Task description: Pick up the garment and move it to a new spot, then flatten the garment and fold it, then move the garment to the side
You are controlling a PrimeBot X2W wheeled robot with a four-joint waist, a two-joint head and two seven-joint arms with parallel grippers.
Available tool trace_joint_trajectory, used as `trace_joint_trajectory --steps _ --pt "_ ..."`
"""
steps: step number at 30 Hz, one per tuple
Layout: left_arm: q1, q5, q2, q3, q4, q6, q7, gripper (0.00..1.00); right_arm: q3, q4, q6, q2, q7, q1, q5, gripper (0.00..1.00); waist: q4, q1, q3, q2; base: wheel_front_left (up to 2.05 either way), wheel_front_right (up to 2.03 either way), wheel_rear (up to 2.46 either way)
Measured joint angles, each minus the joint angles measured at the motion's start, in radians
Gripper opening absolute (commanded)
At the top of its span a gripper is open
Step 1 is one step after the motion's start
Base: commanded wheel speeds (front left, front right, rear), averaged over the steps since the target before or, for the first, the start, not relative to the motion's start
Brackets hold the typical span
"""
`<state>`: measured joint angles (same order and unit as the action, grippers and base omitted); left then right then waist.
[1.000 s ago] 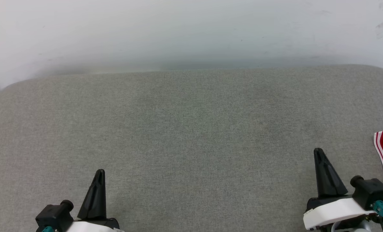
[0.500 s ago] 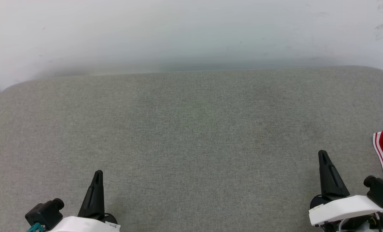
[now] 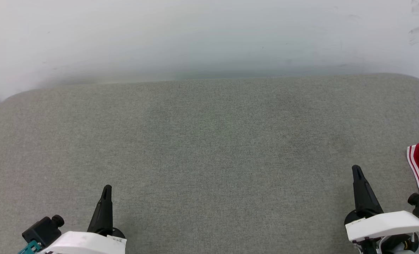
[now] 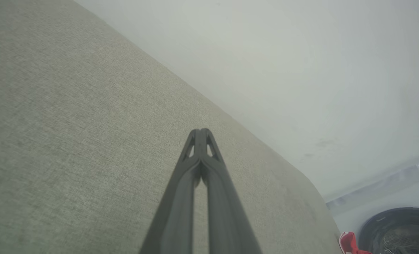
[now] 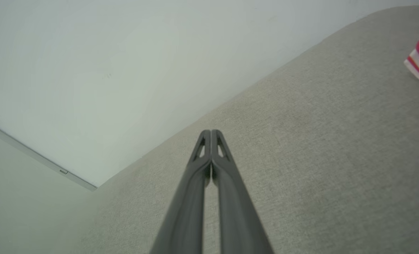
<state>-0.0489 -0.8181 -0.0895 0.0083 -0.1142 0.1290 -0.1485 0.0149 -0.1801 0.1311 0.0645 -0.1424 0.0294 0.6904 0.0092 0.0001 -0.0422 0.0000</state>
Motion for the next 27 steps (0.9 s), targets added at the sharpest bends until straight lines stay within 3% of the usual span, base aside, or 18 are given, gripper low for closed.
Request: trace_joint_trajectory --steps 27 --pt "0.056 -0.312 0.0 0.021 -0.046 0.0 0.084 0.0 0.019 -0.022 0.0 0.006 0.082 0.028 0.356 0.0 -0.003 0.0 0.011 0.0 0.0 0.0 0.0"
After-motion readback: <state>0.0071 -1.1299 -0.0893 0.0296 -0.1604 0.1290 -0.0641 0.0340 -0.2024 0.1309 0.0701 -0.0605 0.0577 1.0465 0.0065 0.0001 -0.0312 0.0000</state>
